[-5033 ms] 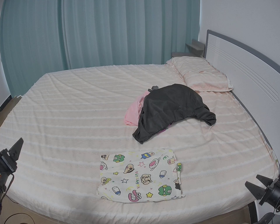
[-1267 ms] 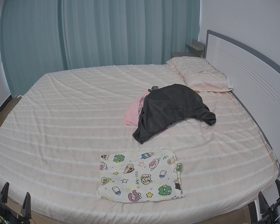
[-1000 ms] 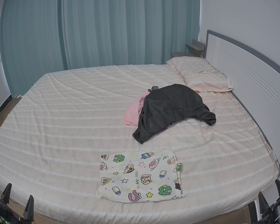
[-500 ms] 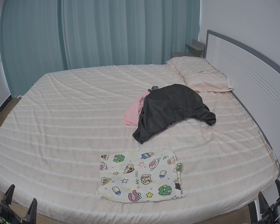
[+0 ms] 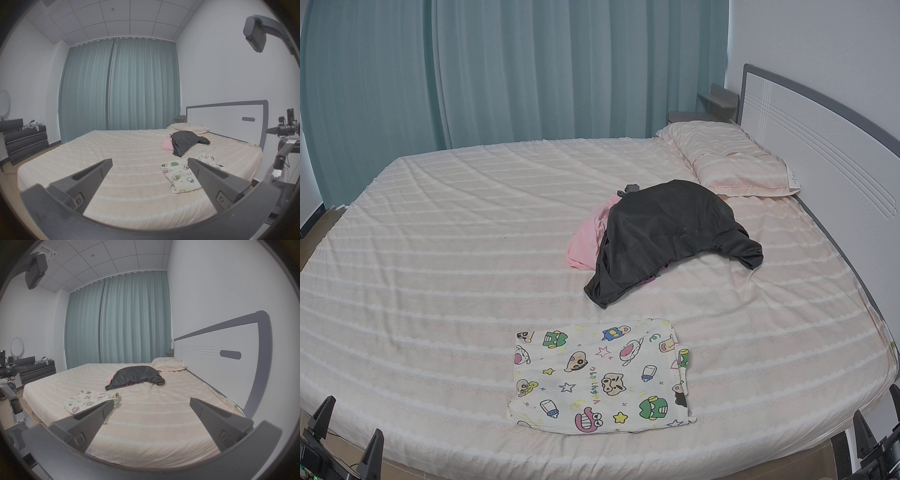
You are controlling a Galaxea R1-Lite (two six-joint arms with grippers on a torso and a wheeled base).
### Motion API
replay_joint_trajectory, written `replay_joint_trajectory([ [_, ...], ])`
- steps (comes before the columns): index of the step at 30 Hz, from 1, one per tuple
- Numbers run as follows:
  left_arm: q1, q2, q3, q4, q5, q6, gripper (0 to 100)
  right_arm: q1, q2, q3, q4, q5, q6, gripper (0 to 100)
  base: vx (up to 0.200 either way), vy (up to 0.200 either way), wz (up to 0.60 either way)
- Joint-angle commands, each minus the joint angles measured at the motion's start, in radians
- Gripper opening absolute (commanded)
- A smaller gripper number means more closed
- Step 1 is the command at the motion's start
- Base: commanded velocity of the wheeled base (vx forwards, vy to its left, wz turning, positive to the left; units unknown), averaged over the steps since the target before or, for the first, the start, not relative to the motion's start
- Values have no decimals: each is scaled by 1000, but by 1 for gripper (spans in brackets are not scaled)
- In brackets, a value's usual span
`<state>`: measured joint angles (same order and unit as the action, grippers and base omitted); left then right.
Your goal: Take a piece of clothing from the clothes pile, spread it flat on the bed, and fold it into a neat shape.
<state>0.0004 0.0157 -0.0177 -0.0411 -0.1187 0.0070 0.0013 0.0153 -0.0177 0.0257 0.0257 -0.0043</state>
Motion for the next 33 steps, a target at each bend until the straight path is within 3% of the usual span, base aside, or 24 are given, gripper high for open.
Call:
replay_joint_trajectory([
  [1, 1, -16, 13, -3, -4, 18, 100, 0, -15, 10, 0, 0, 0, 100, 0, 0, 0],
  [10, 4, -16, 13, -5, -1, 7, 100, 0, -15, 12, 0, 0, 1, 100, 0, 0, 0],
  [13, 4, -16, 10, -5, 108, 25, 100, 0, -15, 10, 0, 0, 1, 100, 0, 0, 0],
  [14, 4, -16, 10, -3, 185, 34, 100, 0, -15, 12, 0, 0, 3, 100, 0, 0, 0],
  [16, 3, -16, 10, 0, 228, 34, 100, 0, -15, 10, 0, 0, 1, 100, 0, 0, 0],
  [27, 0, -16, 8, 6, 156, 54, 100, 0, -15, 10, 0, 0, 0, 100, 0, 0, 0],
  [33, 1, -16, 8, 6, -13, 214, 100, 0, -15, 10, 0, 0, -2, 100, 0, 0, 0],
])
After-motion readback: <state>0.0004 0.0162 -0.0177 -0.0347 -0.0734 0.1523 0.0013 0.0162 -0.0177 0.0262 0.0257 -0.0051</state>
